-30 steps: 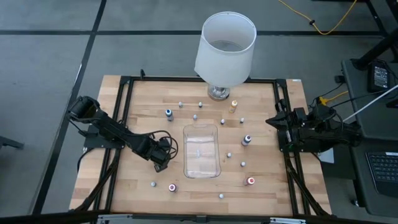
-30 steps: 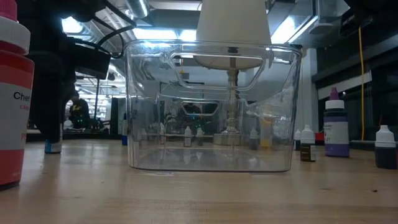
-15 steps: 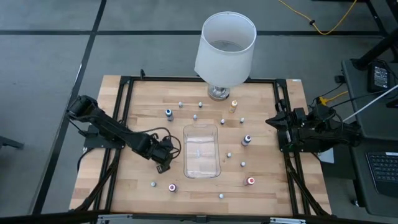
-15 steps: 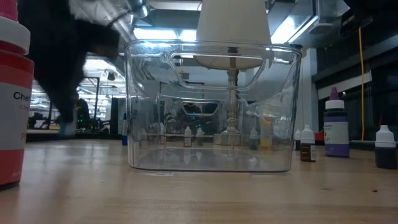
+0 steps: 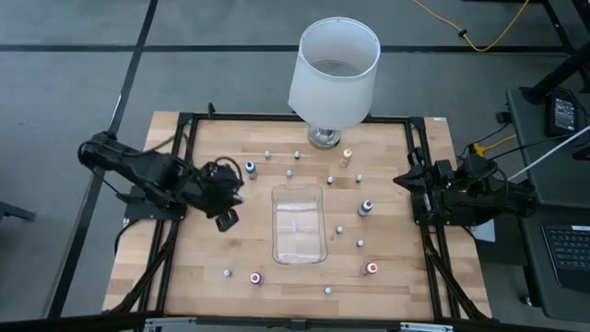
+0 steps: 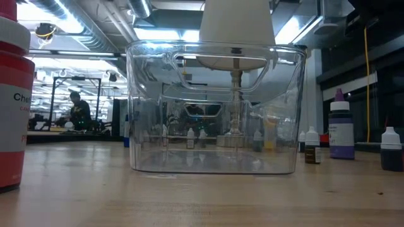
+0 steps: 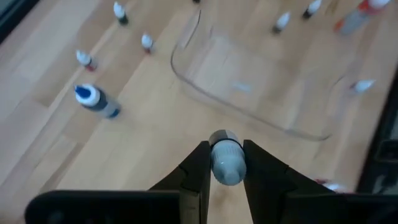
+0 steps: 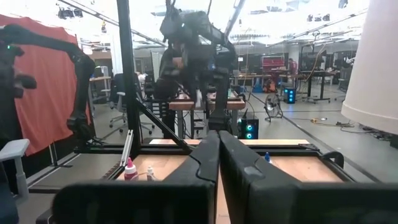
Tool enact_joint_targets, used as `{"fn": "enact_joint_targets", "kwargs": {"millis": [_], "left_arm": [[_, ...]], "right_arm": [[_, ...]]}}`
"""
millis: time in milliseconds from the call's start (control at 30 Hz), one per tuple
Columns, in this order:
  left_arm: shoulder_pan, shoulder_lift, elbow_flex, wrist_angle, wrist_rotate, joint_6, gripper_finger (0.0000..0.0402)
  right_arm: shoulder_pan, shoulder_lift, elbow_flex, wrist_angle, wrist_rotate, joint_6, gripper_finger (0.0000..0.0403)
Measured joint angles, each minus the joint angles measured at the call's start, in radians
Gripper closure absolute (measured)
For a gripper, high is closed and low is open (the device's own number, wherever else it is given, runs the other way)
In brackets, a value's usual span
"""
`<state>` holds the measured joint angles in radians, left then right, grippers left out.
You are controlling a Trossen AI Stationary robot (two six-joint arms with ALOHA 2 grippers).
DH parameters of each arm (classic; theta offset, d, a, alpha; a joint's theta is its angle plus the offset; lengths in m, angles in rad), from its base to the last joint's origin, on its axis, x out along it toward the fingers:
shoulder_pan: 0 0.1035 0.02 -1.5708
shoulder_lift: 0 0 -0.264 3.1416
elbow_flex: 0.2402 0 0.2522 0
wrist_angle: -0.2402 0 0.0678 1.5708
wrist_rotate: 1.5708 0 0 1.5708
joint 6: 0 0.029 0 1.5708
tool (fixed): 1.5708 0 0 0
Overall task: Pick & Place food coloring
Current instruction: Put the bottom left small blue food coloring bottle into the transparent bin
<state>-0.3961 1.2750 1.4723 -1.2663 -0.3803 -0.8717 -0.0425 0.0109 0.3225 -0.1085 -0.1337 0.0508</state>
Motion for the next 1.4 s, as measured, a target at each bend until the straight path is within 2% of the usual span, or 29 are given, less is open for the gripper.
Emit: {"fn": "enact_joint_targets", "kwargs": {"millis": [133, 233, 400, 567, 633, 733, 833, 900, 1033, 1100, 1233, 1400], "left_arm": [[0.034, 0.011, 0.065, 0.014, 0.018, 0.058, 0.0334], [0.097, 0.070, 0.163, 0.018, 0.065, 0.147, 0.0334], [0.231, 0.266, 0.458, 0.002, 0.227, 0.386, 0.0334], [0.298, 0.438, 0.753, -0.104, 0.276, 0.560, 0.0334], [0.311, 0.479, 0.812, -0.133, 0.273, 0.598, 0.0334], [0.324, 0.513, 0.823, -0.138, 0.276, 0.645, 0.0334], [0.327, 0.547, 0.796, -0.120, 0.286, 0.691, 0.0334], [0.326, 0.569, 0.732, -0.074, 0.330, 0.739, 0.0334], [0.319, 0.577, 0.511, 0.176, 0.464, 0.815, 0.0334], [0.323, 0.576, 0.382, 0.316, 0.497, 0.820, 0.0334], [0.345, 0.579, 0.168, 0.492, 0.462, 0.824, 0.0334], [0.346, 0.585, -0.010, 0.597, 0.417, 0.782, 0.0334]], "right_arm": [[0.000, 0.000, 0.000, -0.003, 0.000, -0.008, 0.0387], [0.000, 0.000, 0.000, -0.010, 0.000, -0.011, 0.0387], [0.000, 0.000, 0.000, -0.041, 0.000, -0.010, 0.0387], [0.000, 0.000, 0.000, -0.048, 0.000, -0.008, 0.0387], [0.000, 0.000, 0.000, -0.049, 0.000, -0.007, 0.0387], [0.000, 0.000, 0.000, -0.049, 0.000, -0.007, 0.0387], [0.000, 0.000, 0.000, -0.049, -0.001, -0.007, 0.0387], [0.000, 0.000, 0.000, -0.049, -0.013, -0.007, 0.0387], [0.000, 0.000, 0.000, -0.049, -0.051, -0.007, 0.0387], [0.000, 0.000, 0.000, -0.051, -0.064, -0.007, 0.0387], [0.000, 0.000, 0.000, -0.055, -0.072, -0.007, 0.0387], [0.000, 0.000, 0.000, -0.055, -0.072, -0.007, 0.0387]]}}
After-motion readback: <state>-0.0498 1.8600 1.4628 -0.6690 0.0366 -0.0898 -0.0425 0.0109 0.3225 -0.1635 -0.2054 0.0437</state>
